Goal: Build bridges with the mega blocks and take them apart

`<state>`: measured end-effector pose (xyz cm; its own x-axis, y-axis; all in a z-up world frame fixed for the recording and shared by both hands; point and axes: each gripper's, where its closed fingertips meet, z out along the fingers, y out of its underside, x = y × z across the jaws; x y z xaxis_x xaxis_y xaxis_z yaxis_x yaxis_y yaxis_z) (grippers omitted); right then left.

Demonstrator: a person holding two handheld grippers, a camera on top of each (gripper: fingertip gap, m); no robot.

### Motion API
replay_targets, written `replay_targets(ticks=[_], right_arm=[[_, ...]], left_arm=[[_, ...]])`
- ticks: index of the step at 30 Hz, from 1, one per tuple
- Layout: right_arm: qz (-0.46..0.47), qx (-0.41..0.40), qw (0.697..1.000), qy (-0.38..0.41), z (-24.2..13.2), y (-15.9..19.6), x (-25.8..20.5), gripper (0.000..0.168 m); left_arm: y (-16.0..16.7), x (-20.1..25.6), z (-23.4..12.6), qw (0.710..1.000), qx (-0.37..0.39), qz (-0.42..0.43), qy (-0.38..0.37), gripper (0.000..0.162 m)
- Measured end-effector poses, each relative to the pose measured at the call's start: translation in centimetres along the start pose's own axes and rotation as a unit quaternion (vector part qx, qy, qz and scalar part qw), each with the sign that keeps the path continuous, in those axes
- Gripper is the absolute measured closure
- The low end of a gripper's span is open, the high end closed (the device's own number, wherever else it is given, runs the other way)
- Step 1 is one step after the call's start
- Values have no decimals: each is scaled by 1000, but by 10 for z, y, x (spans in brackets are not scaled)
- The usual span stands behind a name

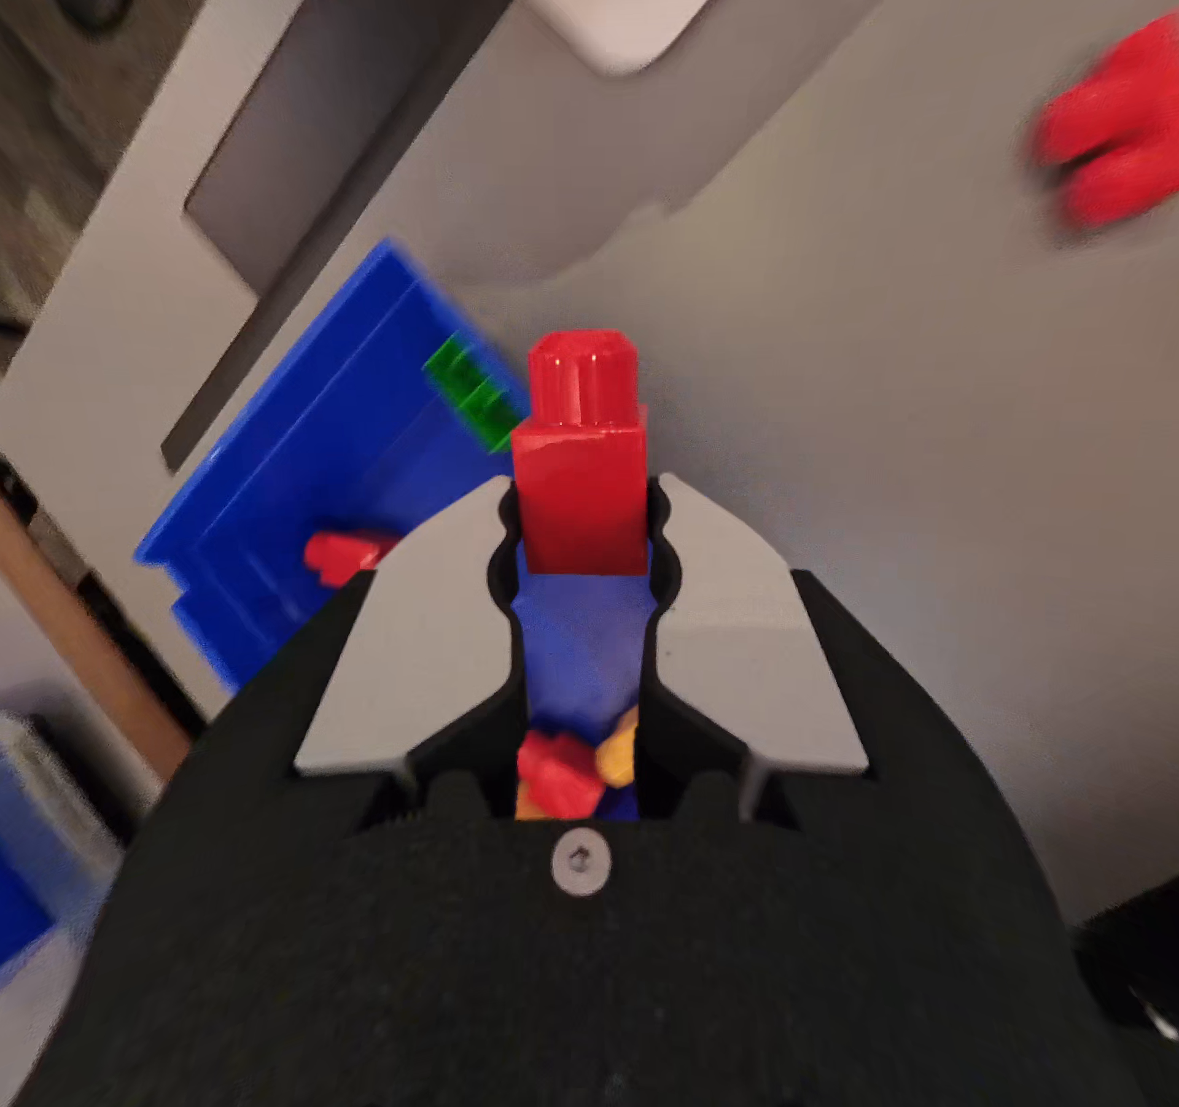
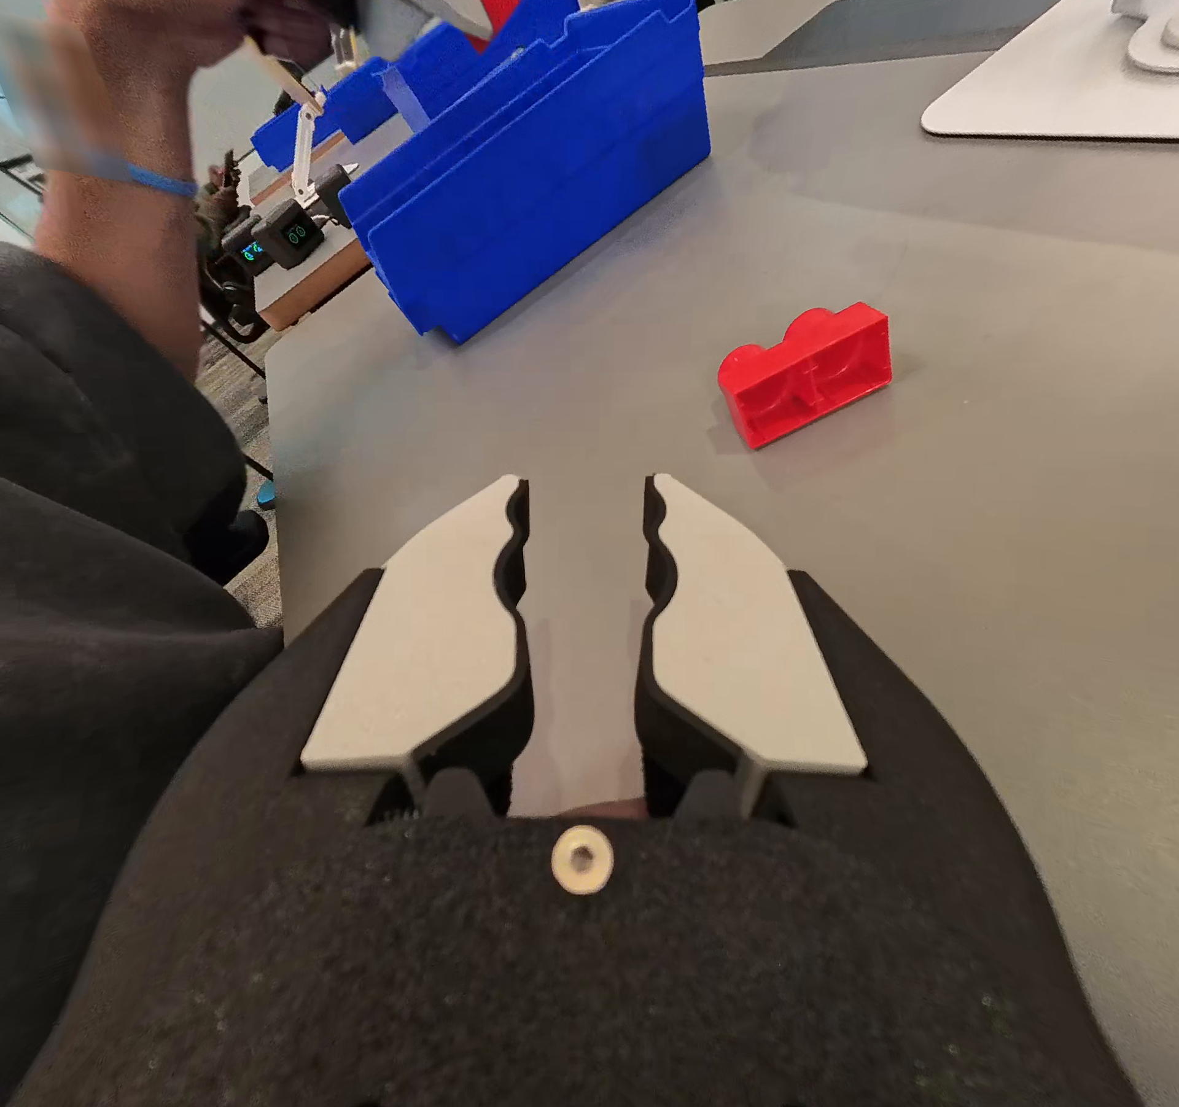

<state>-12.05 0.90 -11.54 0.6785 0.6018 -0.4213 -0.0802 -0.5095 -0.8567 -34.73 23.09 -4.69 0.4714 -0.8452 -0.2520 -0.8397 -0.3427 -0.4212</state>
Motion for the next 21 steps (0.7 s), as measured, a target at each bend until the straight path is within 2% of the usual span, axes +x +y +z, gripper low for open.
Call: replay_targets(ticks=[2,4,7,10,18,21], right_arm=[[-1,-1,1000,4,0,1,1,134],[0,-2,1000,5,-1,2,3,134],[1,-3,1000,8,-2,3,5,134],[3,-2,1000,8,-4,3,6,134],[7,-2,1000,-4,-2,3,1,134],[6,-6,1000,-5,-1,5,1,134]], left_arm=[[-26,54,-12,999,39,17,32,125],[-32,109,-3,996,30,33,77,125],[-10,170,36,991,-38,66,112,124],[12,211,67,983,-80,67,149,124],[29,230,84,984,-88,52,146,125],[32,229,83,985,-85,46,140,99]])
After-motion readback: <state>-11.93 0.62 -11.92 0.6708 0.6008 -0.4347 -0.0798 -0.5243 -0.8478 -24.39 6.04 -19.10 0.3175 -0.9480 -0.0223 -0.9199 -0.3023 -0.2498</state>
